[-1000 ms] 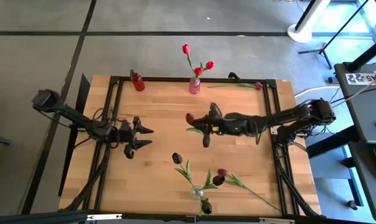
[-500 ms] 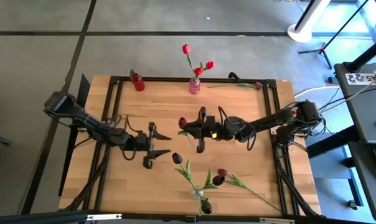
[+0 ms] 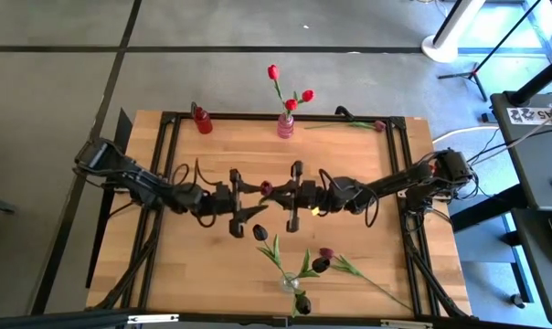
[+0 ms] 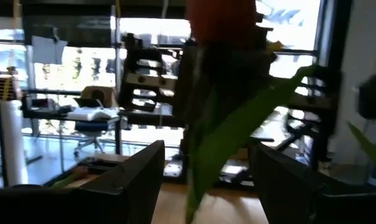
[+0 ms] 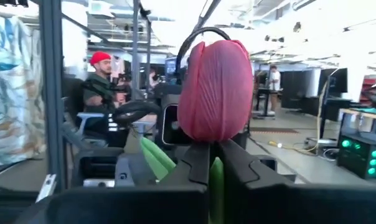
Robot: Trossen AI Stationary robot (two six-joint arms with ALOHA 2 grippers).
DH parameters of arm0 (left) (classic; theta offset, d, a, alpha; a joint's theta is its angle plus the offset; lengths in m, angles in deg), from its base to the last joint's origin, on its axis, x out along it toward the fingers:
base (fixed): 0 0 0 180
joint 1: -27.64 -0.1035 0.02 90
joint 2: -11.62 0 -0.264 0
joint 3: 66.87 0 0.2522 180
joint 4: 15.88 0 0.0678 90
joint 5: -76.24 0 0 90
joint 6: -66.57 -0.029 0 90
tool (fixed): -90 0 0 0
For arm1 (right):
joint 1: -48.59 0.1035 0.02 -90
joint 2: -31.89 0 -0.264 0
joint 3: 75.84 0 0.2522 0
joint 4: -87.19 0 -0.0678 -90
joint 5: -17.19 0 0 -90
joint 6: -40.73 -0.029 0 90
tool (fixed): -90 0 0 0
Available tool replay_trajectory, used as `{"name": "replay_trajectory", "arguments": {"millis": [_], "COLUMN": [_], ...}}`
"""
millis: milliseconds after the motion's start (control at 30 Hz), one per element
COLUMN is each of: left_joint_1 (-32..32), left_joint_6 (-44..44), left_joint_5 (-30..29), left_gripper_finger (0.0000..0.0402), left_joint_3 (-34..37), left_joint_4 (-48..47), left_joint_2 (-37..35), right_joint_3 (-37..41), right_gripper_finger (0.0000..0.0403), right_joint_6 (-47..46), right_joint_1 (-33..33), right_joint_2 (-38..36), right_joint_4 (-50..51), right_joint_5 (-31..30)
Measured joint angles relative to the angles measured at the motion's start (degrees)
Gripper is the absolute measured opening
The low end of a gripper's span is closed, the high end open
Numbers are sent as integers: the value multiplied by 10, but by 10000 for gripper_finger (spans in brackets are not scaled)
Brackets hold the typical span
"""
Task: Sort flowers into vase by color
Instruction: Put the middle dark red flower into the red flower vase
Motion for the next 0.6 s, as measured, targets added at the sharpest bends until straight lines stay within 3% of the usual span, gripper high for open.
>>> {"name": "replay_trajectory", "arguments": {"millis": [333, 467, 600], "left_joint_1": [-49, -67, -69], "left_joint_6": [28, 63, 62], "left_joint_5": [38, 85, 57], "left_gripper_finger": [221, 187, 124], "left_joint_3": [-22, -36, -41], "left_joint_4": [-20, -74, -90], "left_joint_2": [0, 0, 0], "right_joint_3": [0, 0, 0], "right_gripper_finger": [14, 17, 41], "right_joint_6": [12, 8, -6], "right_joint_1": [1, 1, 1], "right_joint_2": [0, 0, 0], "right_joint_4": [-2, 1, 16], "right_joint_5": [-20, -20, -45]}}
